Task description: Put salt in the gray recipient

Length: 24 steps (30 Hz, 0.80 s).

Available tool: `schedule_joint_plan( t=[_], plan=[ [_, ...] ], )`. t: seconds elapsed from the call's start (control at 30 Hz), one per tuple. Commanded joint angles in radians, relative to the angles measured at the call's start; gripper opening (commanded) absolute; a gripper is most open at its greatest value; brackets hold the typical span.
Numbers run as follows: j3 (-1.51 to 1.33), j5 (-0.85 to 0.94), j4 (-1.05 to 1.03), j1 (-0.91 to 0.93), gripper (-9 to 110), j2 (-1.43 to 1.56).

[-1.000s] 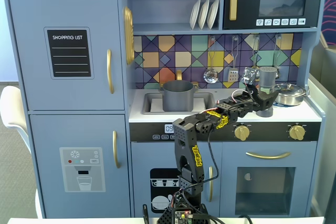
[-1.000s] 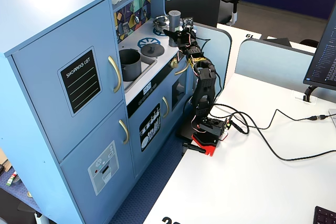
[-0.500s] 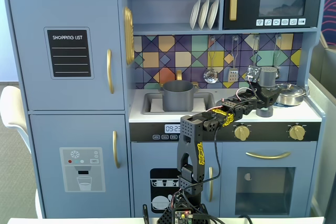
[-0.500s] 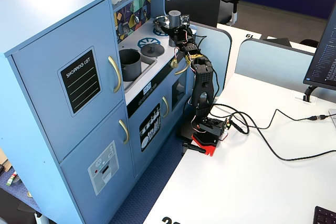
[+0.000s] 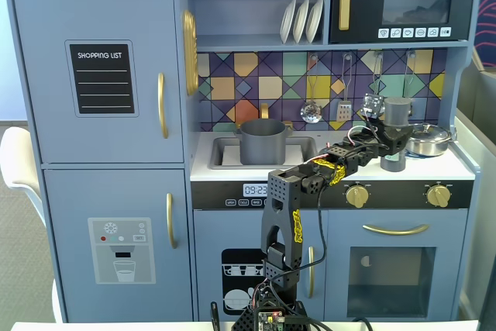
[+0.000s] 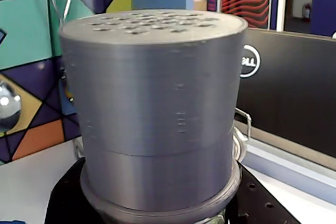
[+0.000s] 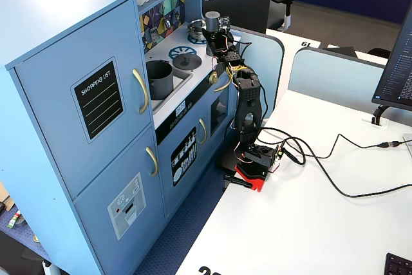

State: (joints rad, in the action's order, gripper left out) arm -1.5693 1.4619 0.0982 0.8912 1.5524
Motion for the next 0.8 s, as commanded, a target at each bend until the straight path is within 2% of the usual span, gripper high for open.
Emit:
schedule_joint_plan(
  t=[0.0, 0.3, 0.63, 0.77],
  plan=[
    [0.067, 0.014, -0.005, -0.009, 0, 0.031],
    [0.095, -0.083, 0.034, -0.023, 0, 0.081],
    [0.281, -0.279, -0.253, -0.114, 0, 0.235],
    [0.337, -0.449, -0.367, -0.178, 0, 0.295]
  ],
)
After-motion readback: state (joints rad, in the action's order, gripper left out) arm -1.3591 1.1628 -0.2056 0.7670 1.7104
